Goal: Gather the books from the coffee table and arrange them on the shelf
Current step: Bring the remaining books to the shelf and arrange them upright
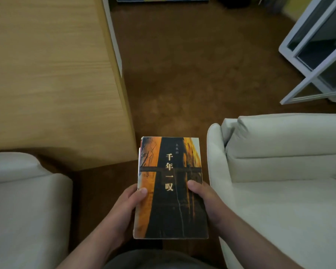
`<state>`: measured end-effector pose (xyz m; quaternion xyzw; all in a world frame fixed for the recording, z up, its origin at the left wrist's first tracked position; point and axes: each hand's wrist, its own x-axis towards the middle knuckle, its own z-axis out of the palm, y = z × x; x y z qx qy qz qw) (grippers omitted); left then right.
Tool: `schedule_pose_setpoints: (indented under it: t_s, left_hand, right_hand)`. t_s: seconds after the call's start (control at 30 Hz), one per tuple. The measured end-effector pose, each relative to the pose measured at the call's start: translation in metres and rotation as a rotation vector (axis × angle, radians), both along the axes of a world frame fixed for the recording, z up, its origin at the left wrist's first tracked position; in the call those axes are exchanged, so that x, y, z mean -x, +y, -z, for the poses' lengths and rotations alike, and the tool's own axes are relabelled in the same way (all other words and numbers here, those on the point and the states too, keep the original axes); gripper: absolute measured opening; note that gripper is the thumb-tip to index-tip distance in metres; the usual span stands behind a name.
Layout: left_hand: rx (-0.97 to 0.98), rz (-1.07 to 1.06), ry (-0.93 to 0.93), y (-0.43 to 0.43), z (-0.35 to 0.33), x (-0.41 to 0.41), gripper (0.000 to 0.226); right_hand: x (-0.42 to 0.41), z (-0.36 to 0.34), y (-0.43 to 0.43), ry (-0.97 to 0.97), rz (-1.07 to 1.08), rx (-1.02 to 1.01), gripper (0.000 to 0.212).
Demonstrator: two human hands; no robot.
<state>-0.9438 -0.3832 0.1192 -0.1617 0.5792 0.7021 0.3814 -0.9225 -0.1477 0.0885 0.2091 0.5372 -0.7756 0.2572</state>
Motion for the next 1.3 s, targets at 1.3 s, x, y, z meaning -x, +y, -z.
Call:
schedule_pose_setpoints:
  t_s: [1.3]
  left_hand:
    - [-0.041, -0.057, 0.02, 0.204, 0.054, 0.726, 0.076]
  right_hand:
    - [0.71, 0.002, 0.198, 0.013, 0.129, -0.144, 0.057]
